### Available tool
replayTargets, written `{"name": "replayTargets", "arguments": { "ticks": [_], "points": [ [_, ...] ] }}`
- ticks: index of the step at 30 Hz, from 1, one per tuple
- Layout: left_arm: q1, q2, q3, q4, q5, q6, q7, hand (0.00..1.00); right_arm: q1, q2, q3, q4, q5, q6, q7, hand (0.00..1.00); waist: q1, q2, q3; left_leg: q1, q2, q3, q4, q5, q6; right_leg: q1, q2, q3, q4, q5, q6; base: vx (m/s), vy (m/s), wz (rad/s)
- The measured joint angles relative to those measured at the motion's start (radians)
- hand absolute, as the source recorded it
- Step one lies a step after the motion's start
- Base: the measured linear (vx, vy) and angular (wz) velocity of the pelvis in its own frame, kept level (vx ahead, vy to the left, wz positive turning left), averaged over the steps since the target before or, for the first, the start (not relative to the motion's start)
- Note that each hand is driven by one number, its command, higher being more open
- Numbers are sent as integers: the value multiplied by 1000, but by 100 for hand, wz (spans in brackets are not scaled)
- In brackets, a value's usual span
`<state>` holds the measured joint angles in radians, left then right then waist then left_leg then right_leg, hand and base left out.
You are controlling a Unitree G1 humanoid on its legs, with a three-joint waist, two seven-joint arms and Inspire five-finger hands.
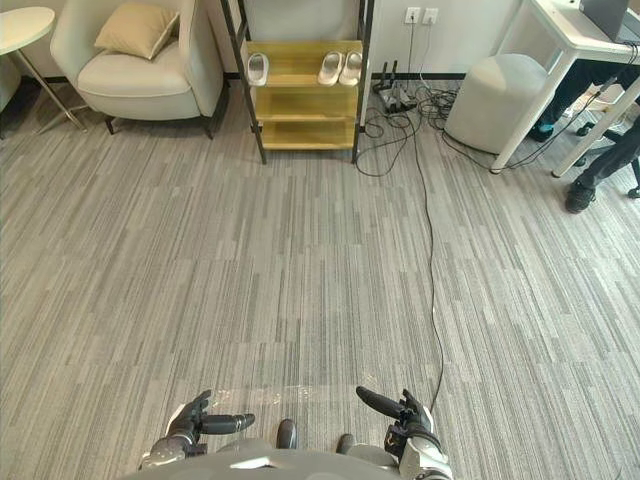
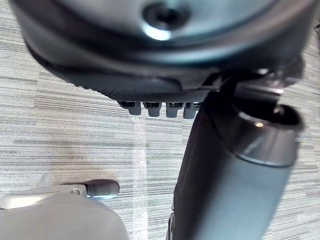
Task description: Organize the slippers on the shoe rack
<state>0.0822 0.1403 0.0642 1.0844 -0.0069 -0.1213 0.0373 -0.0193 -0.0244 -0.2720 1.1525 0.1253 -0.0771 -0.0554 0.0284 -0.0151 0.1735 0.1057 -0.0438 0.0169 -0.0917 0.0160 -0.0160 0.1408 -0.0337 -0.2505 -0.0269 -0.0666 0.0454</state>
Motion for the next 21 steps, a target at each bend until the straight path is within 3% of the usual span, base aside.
{"name": "replayTargets", "arguments": {
  "ticks": [21],
  "points": [
    [-10, 1, 0, 1, 43, 0, 7, 100, -9, 0, 19, 1, -69, 1, -11, 100, 0, -1, 10, -4, 0, 0, 0, 1, -2, 1, 0, -9, -5, 3, 5, -3, -1, 0]
  ]
}}
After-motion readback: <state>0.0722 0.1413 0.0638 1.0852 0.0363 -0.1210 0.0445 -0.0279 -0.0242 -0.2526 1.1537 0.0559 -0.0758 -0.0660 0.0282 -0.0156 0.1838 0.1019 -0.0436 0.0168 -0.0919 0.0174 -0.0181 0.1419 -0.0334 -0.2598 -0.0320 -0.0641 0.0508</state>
